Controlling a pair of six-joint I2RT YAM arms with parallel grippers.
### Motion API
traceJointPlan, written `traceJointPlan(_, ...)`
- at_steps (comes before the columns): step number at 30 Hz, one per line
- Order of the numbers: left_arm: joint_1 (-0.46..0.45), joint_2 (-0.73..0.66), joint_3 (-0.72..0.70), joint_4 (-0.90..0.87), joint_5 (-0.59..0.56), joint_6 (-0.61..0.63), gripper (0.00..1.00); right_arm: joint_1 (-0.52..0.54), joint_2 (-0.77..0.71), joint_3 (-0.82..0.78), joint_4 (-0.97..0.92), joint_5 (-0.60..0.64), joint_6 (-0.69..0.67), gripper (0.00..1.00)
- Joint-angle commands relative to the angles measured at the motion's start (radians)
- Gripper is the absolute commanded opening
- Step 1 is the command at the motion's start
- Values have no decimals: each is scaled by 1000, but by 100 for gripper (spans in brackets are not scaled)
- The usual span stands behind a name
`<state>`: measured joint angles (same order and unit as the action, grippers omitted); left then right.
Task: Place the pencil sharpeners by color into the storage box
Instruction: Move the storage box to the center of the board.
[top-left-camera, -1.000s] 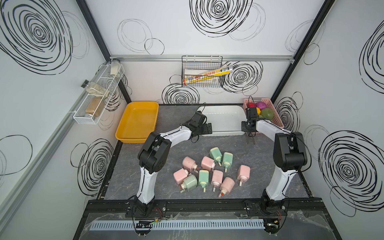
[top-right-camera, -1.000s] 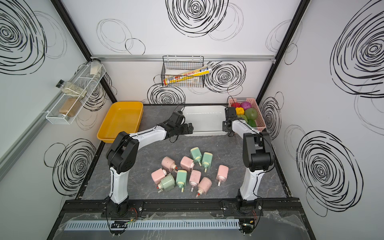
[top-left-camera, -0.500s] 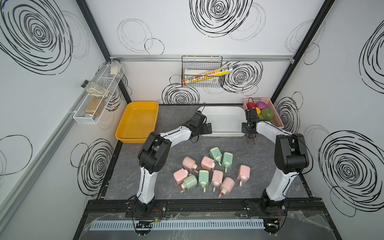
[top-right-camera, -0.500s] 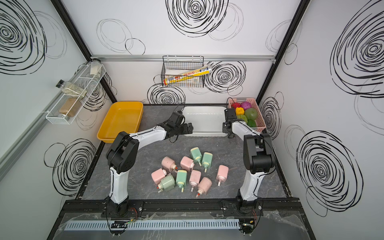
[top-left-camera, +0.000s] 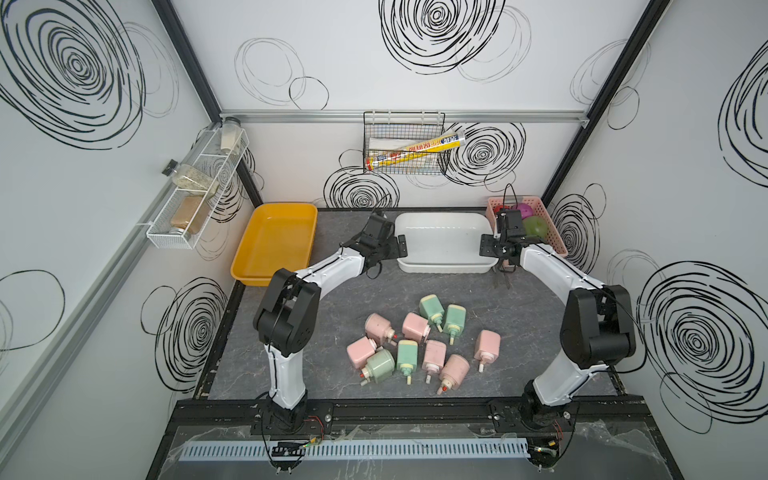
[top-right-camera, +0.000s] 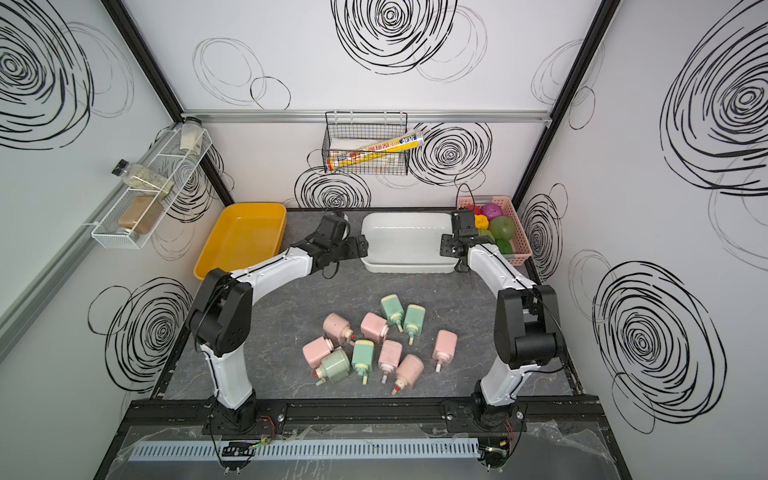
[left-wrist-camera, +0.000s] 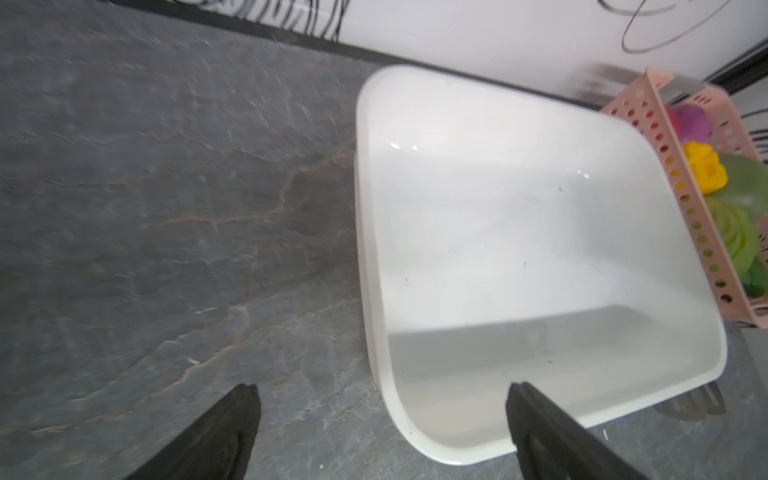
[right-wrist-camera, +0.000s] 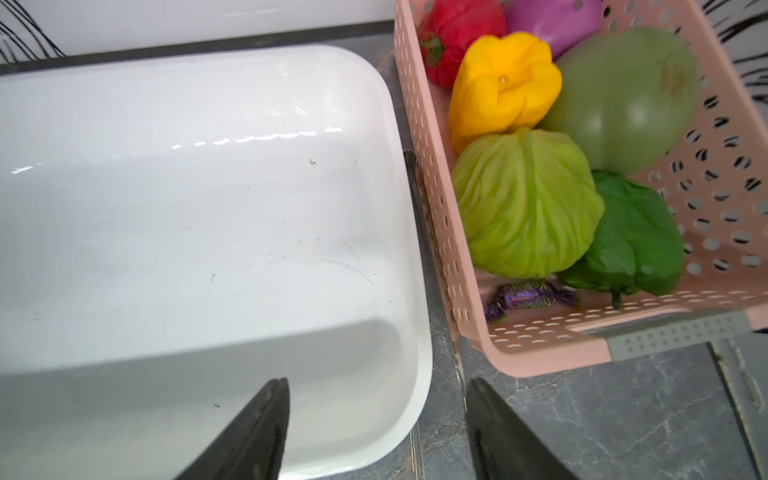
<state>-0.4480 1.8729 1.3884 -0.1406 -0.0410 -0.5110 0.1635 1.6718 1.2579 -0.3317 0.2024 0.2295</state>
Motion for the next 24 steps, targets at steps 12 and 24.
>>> traceJointPlan(12, 289, -98, -11, -80, -113, 186, 99, 34, -227, -164, 177, -32, 18, 100)
traceJointPlan(24, 433, 14, 63, -155, -123, 308, 99, 36, -384, -295, 269, -156, 57, 100)
